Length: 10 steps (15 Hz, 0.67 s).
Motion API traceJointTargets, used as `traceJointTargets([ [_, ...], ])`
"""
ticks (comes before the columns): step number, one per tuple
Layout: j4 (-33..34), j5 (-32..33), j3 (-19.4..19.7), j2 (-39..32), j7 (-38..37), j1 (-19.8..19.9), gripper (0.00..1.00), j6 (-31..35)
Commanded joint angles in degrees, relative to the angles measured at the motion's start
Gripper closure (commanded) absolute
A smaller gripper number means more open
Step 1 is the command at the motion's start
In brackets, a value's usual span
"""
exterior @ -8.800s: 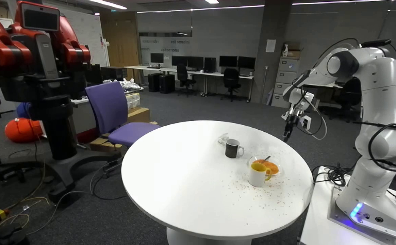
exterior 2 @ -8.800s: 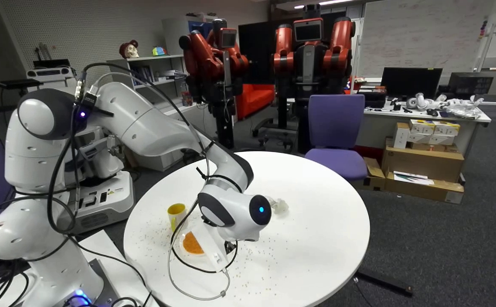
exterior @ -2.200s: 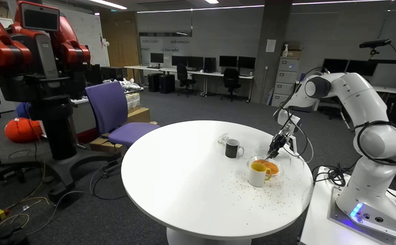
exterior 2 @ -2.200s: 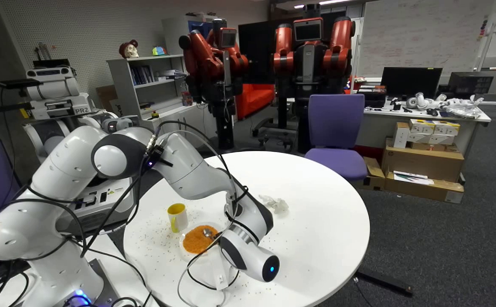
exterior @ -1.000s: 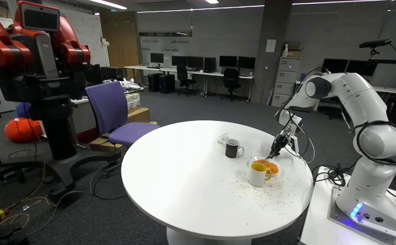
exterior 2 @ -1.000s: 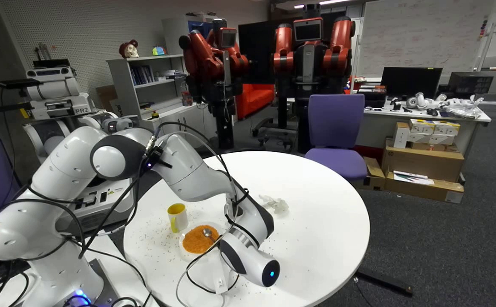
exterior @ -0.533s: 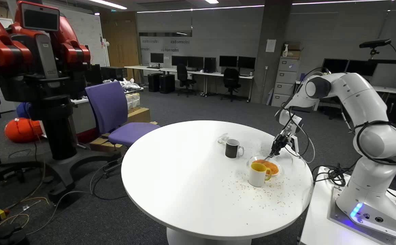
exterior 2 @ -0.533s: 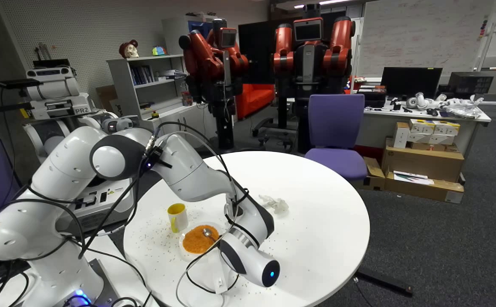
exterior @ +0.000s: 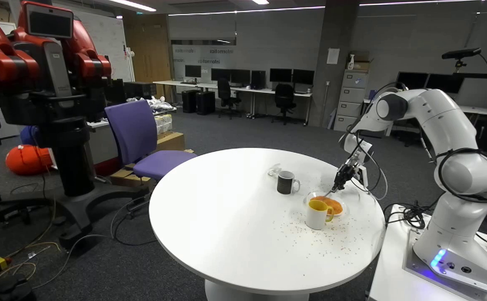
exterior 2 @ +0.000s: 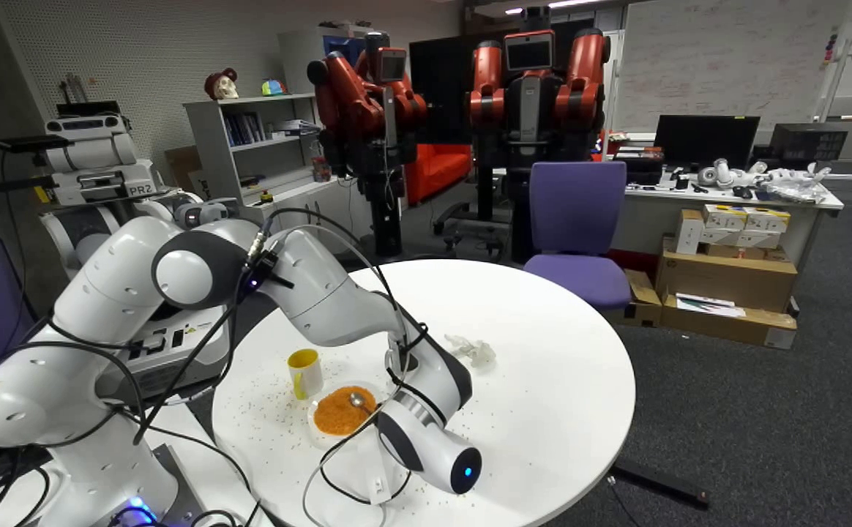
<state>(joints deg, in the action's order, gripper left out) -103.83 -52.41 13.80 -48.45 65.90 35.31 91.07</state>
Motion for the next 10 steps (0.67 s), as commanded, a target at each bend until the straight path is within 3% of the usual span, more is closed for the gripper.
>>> traceJointTargets([
  [1,0.0,0.8,0.5,2.7,-1.5,0.1,0.99,-0.4],
  [10,-2.1,8.8,0.6,9.3,-4.6,-4.1,0.99,0.1],
])
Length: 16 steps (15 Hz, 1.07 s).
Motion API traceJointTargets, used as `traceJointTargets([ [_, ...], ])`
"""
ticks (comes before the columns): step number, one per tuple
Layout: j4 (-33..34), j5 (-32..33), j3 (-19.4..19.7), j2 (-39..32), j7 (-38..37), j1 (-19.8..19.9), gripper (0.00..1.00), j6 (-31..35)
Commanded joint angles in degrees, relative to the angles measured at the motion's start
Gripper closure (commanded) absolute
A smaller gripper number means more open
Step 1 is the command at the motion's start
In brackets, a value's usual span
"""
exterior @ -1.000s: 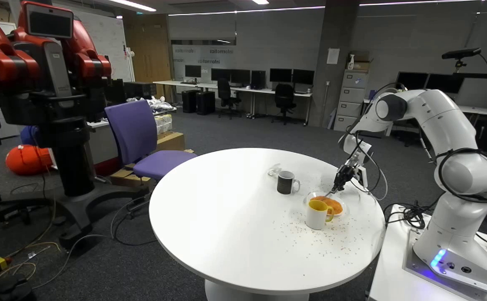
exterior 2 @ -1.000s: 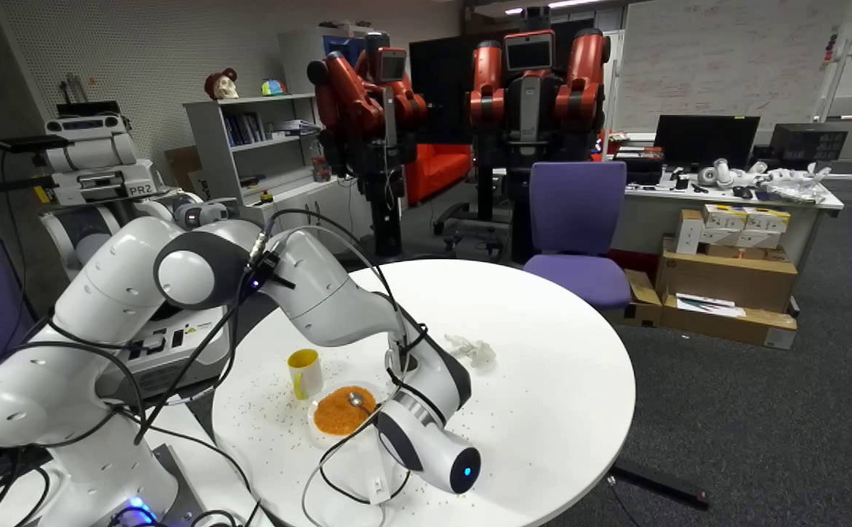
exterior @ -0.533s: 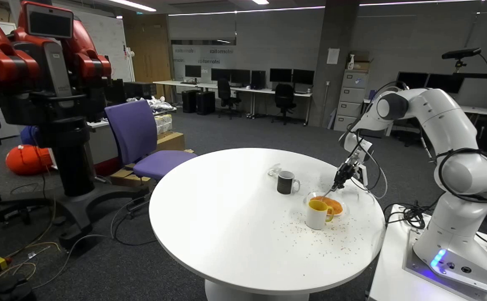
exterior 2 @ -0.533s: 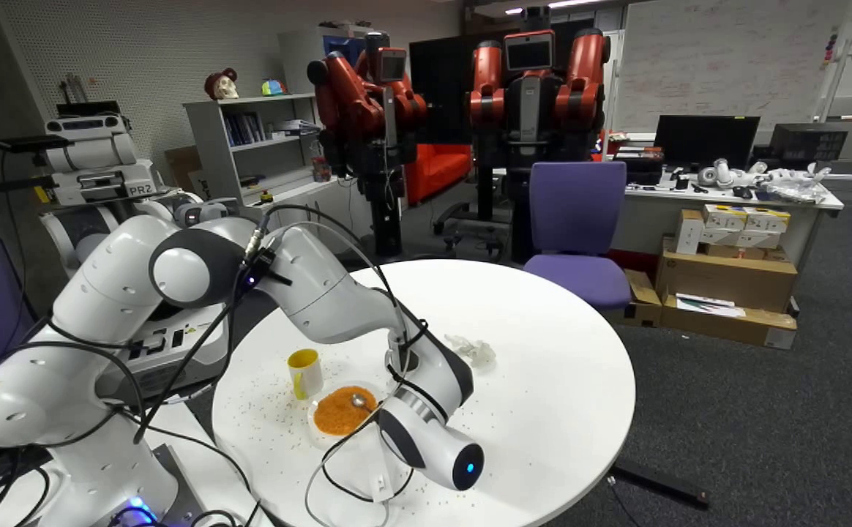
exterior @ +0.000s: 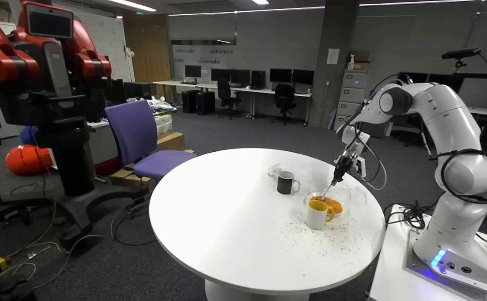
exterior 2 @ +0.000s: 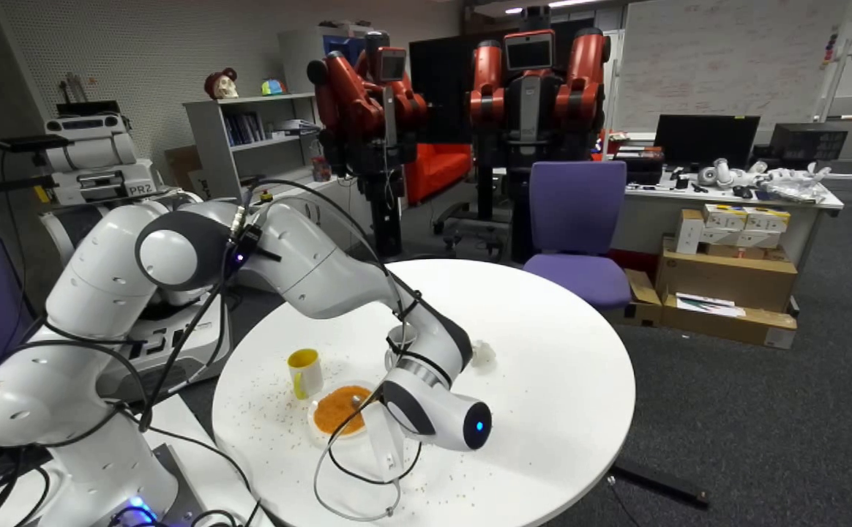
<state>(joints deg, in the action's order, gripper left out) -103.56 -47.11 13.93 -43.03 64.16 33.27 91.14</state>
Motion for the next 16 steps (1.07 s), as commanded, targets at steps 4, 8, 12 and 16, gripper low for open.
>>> traceJointTargets([
  [4,-3.7,10.0,0.8,7.0,-5.7,-5.4,0.99,1.7],
  [8,-5.5,17.2,0.1,12.0,-6.9,-7.7,0.99,6.4],
  [12,-8.2,21.5,-1.0,18.2,-6.4,-9.0,0.99,10.6],
  [16,-12.7,23.7,-2.0,24.0,-5.6,-10.6,0.99,14.1],
])
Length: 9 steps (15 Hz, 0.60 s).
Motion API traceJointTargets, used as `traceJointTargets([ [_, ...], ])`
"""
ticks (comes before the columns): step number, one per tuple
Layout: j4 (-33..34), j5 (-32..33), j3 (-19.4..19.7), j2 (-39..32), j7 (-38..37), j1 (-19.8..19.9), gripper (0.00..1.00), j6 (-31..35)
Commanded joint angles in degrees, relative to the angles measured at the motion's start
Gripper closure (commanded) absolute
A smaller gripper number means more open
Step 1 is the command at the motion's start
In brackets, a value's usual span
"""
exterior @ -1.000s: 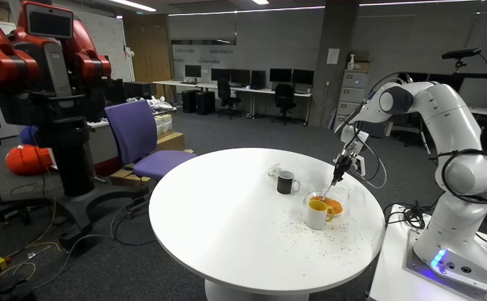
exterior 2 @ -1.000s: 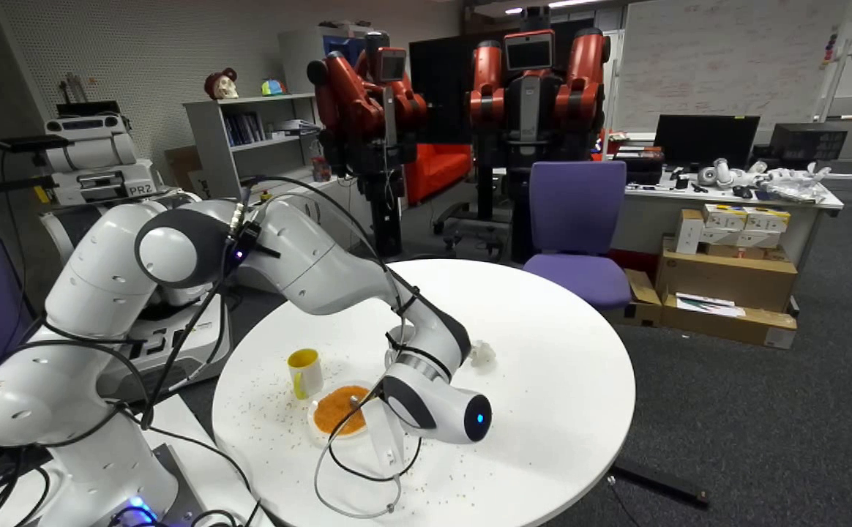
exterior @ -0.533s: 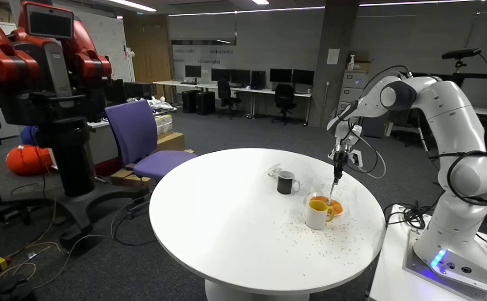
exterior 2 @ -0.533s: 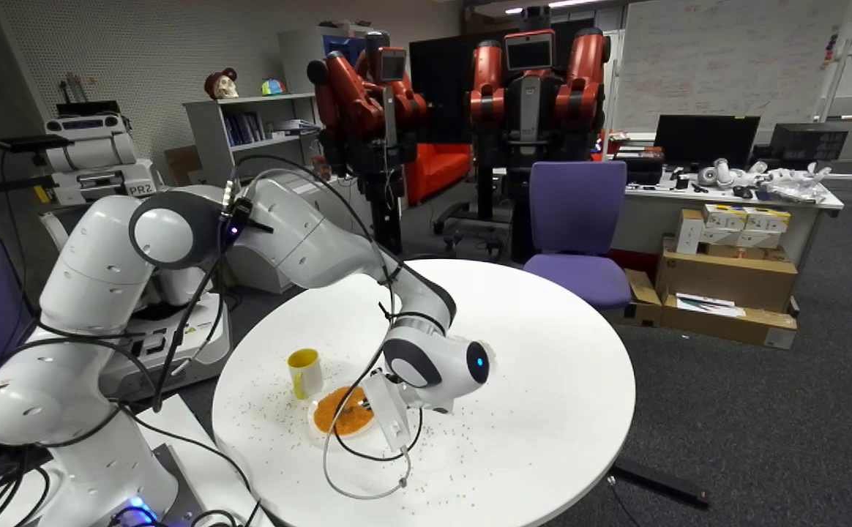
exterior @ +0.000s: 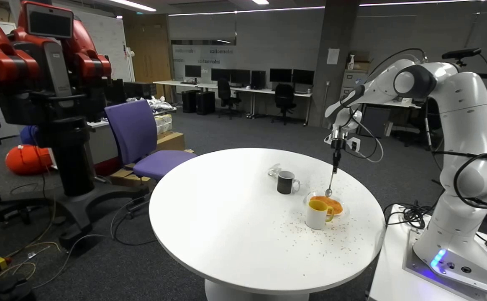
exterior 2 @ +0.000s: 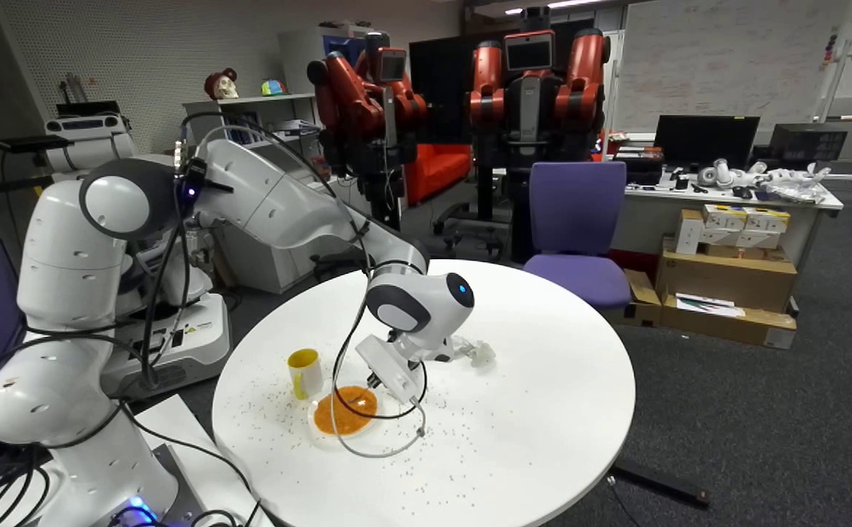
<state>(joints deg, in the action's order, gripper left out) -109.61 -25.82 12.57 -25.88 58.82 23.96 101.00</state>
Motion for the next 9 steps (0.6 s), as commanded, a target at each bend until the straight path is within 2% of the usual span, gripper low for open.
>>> traceJointTargets([
  [1,-7.9,3.2,-0.7,8.1,-0.2,-1.7,0.99,5.4],
  [6,-15.3,6.6,-0.4,14.6,-0.3,-3.8,0.99,14.6],
  [9,-19.0,5.8,-0.5,17.2,0.1,-4.1,0.99,20.2],
])
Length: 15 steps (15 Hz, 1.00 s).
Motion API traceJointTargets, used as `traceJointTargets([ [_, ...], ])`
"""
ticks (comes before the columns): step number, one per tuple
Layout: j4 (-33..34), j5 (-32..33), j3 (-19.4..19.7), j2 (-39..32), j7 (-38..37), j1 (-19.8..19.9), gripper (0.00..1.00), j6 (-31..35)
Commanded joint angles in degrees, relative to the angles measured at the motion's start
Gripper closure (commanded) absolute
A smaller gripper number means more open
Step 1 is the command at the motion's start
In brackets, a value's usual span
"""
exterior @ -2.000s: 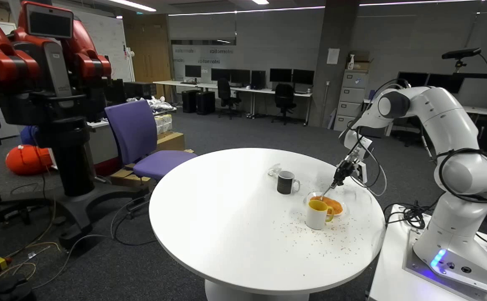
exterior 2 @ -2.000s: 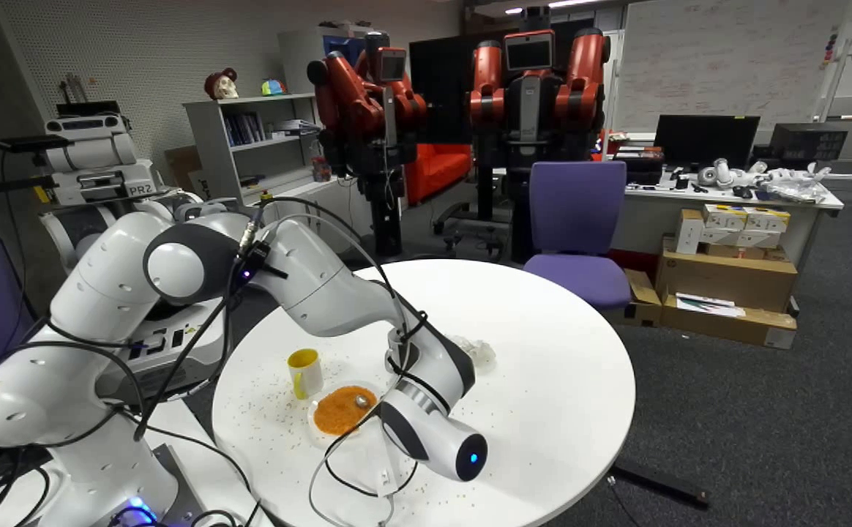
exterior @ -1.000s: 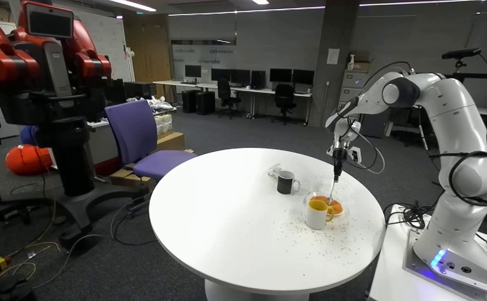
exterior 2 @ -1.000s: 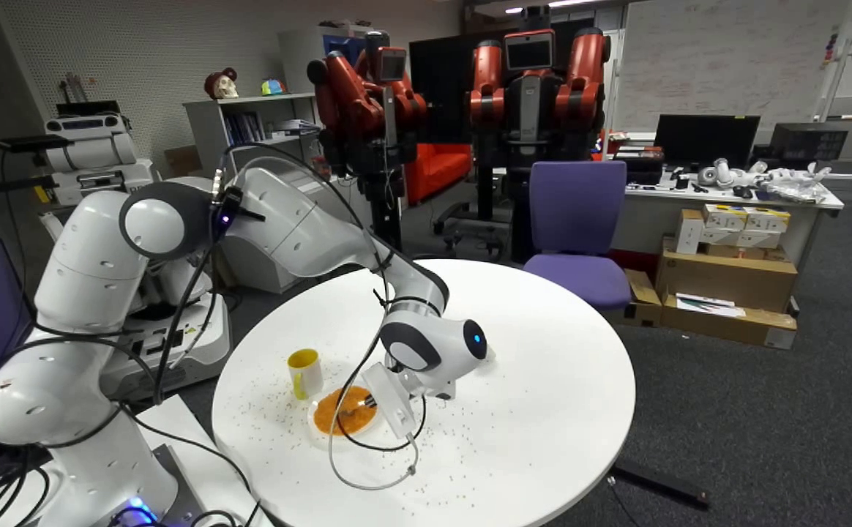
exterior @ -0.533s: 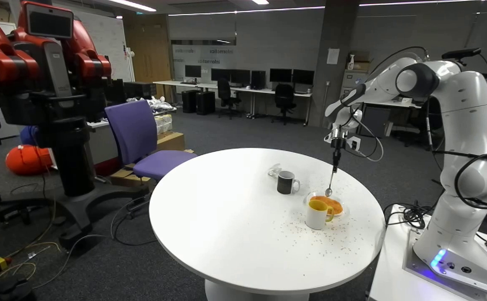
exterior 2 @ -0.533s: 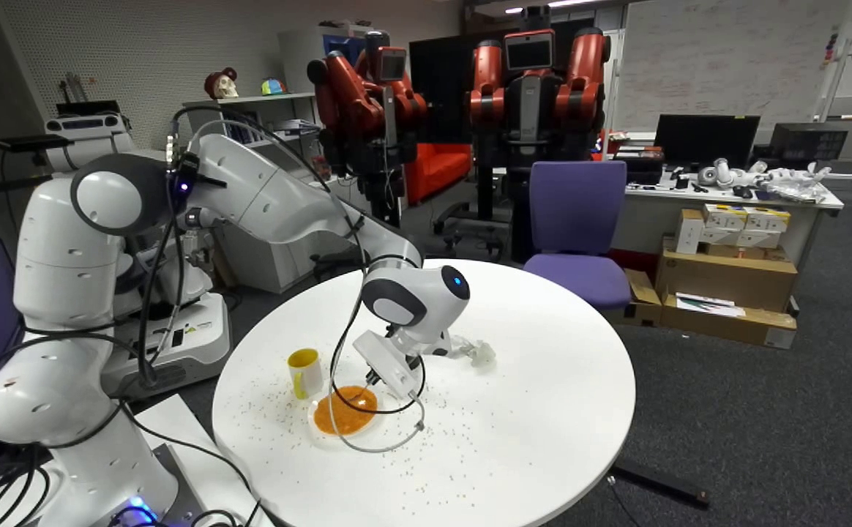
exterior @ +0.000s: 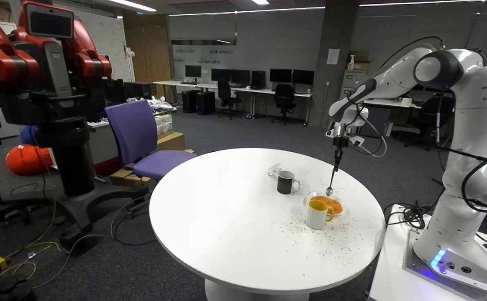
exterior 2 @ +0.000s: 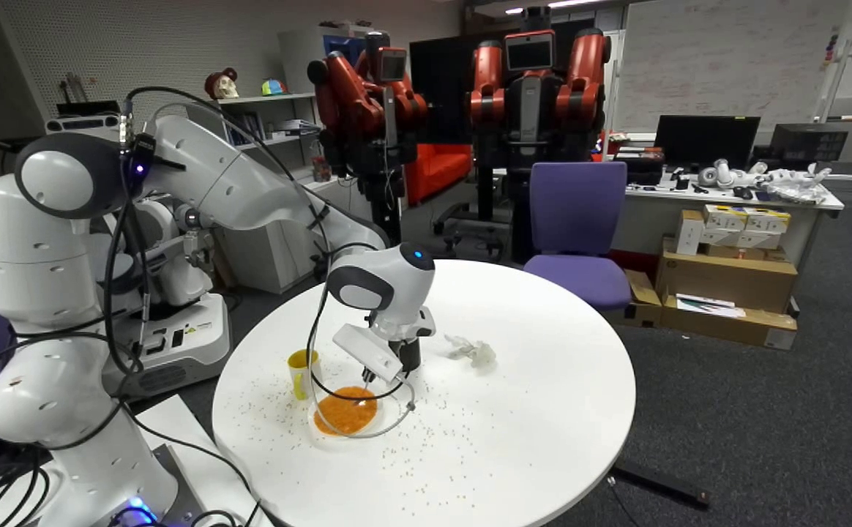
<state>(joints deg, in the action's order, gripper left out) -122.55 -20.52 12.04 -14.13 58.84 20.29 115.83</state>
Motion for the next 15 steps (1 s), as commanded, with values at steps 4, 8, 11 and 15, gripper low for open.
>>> traceJointTargets([
  [4,-9.7,0.0,0.2,7.0,0.3,-0.6,0.99,11.8],
  [8,-12.3,1.0,0.3,7.4,0.1,-0.7,0.99,15.5],
  [11,-13.4,1.7,0.5,7.5,0.0,-0.6,0.99,16.7],
  [15,-13.8,2.9,0.9,7.7,0.2,-0.3,0.99,17.3],
])
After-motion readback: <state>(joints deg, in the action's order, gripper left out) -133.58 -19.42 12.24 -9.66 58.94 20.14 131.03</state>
